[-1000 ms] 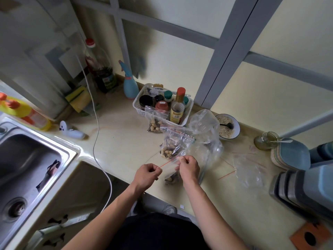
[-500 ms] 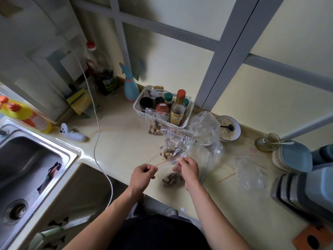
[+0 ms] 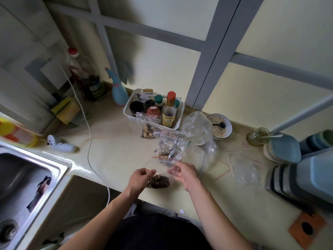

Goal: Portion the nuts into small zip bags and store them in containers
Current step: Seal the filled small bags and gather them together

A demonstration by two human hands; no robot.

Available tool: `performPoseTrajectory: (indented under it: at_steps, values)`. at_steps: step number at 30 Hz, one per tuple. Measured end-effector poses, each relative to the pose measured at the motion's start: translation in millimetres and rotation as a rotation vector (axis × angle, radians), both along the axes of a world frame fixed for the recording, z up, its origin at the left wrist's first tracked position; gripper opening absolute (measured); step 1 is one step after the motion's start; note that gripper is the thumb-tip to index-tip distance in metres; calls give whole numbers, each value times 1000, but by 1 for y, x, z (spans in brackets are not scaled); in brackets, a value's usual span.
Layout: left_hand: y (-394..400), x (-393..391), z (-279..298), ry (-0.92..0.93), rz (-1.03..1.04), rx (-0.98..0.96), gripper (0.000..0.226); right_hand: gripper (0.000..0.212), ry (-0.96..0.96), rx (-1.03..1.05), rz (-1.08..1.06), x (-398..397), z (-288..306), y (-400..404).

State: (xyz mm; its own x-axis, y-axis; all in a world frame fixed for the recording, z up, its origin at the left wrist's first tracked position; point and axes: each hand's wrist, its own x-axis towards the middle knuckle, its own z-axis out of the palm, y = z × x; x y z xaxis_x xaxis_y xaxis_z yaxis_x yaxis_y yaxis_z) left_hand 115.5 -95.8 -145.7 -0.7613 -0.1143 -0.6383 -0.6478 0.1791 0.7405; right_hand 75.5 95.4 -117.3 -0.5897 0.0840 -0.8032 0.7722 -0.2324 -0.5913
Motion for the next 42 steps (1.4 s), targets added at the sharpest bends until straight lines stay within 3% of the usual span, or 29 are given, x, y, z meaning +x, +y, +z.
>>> performPoseTrajectory:
  at_steps: [5,11,15,20,24,28,31,36,42]
  values:
    - [3,-18,-2,2,-12,-55,36,10,41,60,-65,-12,2,-4]
    - [-3,-42,-1,3,50,97,16,9,64,178,-271,-28,-15,-9]
    - [-15,-56,-2,-33,63,120,13,15,92,498,-253,-40,-16,-16]
    - [-33,-79,-1,-52,83,122,13,18,282,805,-232,-63,10,-34]
    - [-47,-93,0,-64,68,118,13,23,638,1081,-116,-75,11,-63]
    - [-64,-103,2,-66,37,111,13,19,782,929,95,-97,10,-96]
    - [-80,-109,6,-58,20,115,13,30,735,850,216,-117,3,-114]
    - [-112,-121,11,-30,-2,136,15,53,562,816,171,-148,-5,-131]
    - [-130,-138,12,-15,-55,143,47,15,665,1018,328,-145,-12,-140]
